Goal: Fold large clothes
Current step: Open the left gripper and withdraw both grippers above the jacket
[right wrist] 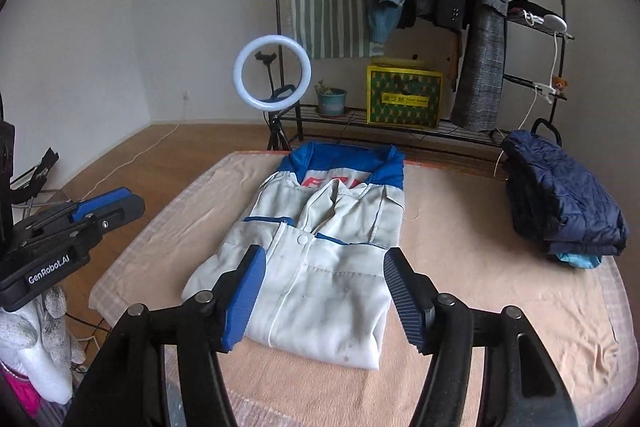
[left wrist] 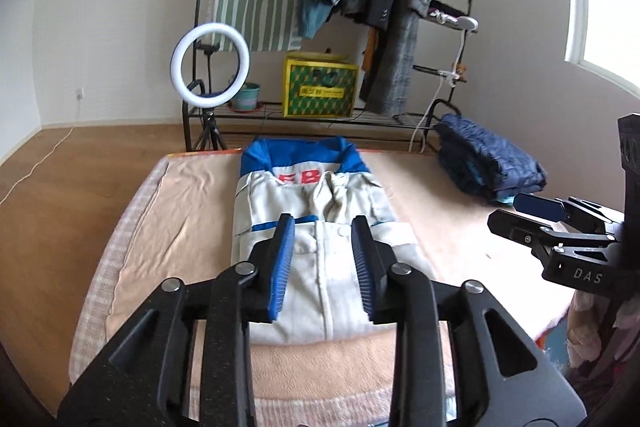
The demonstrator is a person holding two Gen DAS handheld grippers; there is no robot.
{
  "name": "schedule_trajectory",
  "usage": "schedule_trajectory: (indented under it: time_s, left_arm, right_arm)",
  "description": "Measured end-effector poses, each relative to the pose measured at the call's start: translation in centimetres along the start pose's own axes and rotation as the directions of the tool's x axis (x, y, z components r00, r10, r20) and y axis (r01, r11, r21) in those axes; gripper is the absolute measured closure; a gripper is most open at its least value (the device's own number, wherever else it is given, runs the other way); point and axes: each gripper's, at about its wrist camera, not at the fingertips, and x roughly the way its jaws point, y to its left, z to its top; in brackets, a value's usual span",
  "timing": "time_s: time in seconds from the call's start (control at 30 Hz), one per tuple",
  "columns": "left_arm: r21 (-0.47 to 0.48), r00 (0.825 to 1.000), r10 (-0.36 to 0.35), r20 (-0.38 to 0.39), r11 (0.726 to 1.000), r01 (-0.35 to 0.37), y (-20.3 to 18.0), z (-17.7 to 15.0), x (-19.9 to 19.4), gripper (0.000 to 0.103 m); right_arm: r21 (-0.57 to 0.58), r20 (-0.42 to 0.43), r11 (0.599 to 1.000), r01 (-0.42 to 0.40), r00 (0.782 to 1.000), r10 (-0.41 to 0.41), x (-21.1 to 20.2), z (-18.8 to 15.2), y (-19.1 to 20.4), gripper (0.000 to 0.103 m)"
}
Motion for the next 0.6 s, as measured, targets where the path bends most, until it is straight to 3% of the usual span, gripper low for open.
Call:
schedule_trajectory:
  time_s: [0.03, 0.1, 0.23, 0.43, 0.6]
  left_arm:
    - [0.002, 1.000, -0.009, 0.003, 1.000, 0.009, -0.3, 0.0, -0.7, 0.064]
    - [0.000, 1.000, -0.024, 0.019, 1.000, 0.024, -0.8, 0.2, -2.1, 0.042]
    - [-0.004, 0.999, -0.040, 0.035, 0.999, 0.040, -1.4, 1.1, -4.4, 0.041]
    - [-0.008, 0.999, -0.041, 0.033, 0.999, 0.041, -1.5, 2.9, -5.5, 0.040]
    - [0.001, 0.999, -0.019, 0.038, 1.000, 0.019, -1.1, 5.3, -4.8, 0.040]
  right_arm:
    - [0.001, 0.006, 1.000, 0.005, 1.000, -0.005, -0.8, -0.1, 0.1, 0.036]
    - [0.003, 0.026, 1.000, 0.019, 0.999, -0.019, -2.5, -0.2, 0.2, 0.028]
    - [0.012, 0.063, 0.999, 0.043, 0.997, -0.043, -5.6, 0.0, 0.5, 0.017]
    - [-0.009, 0.116, 0.996, 0.085, 0.990, -0.083, -8.3, 1.3, 0.7, 0.017]
    - [-0.033, 0.132, 0.997, 0.066, 0.989, -0.061, -7.9, 3.0, -0.1, 0.017]
